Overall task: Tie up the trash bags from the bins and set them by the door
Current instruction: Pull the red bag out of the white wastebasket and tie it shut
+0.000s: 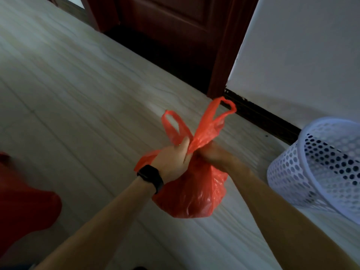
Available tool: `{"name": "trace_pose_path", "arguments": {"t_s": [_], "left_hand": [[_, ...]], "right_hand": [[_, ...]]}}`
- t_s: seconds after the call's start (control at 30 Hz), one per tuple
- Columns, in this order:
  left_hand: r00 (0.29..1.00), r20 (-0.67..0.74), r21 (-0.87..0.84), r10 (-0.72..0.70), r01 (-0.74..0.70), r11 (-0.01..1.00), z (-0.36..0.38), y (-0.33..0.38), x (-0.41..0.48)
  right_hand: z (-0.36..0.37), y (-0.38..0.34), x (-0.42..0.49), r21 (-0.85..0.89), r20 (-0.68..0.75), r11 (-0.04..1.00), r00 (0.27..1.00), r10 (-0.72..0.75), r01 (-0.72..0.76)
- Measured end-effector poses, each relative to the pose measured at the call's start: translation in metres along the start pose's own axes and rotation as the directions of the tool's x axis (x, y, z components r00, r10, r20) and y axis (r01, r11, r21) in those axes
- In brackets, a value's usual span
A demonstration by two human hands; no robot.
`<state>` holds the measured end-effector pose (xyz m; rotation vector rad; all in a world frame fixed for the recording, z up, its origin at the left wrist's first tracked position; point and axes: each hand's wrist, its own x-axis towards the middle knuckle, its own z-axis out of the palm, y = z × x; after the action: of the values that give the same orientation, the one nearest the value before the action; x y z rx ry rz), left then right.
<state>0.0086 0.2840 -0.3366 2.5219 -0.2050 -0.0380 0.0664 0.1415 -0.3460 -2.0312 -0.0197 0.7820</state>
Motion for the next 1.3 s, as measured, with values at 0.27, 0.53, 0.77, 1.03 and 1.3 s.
{"name": "trace_pose_path", "arguments": {"t_s": [0.27, 0.53, 0.77, 1.03, 1.3], "left_hand": [[0.984, 0.043, 0.485, 0.170, -0.169, 0.858, 0.006, 0.003, 0.010], [0.967, -0.070, 0.267, 0.246, -0.220, 0.938, 0.013, -0.010, -0.005], [0.838, 0.532, -0.549, -0.120, 0.449, 0.705, -0.022, -0.022, 0.012], [0.581, 0.800, -0.501, -0.147, 0.783, 0.368, -0.037, -0.018, 0.038], [0.503, 0.848, -0.359, -0.165, 0.775, 0.520, -0.041, -0.012, 0.045]], "right_hand": [[-0.004, 0.002, -0.011, 0.515, 0.141, 0.846, 0.987, 0.075, -0.138], [0.010, 0.002, -0.007, 0.737, -0.099, 0.670, 0.966, 0.240, -0.091], [-0.007, 0.010, -0.033, 0.840, 0.273, 0.528, 0.939, -0.210, -0.126], [-0.029, 0.016, -0.035, 0.400, 0.104, 0.898, 0.965, -0.242, 0.182], [-0.013, 0.036, -0.030, -0.101, -0.331, 0.845, 0.783, -0.526, 0.525]]}}
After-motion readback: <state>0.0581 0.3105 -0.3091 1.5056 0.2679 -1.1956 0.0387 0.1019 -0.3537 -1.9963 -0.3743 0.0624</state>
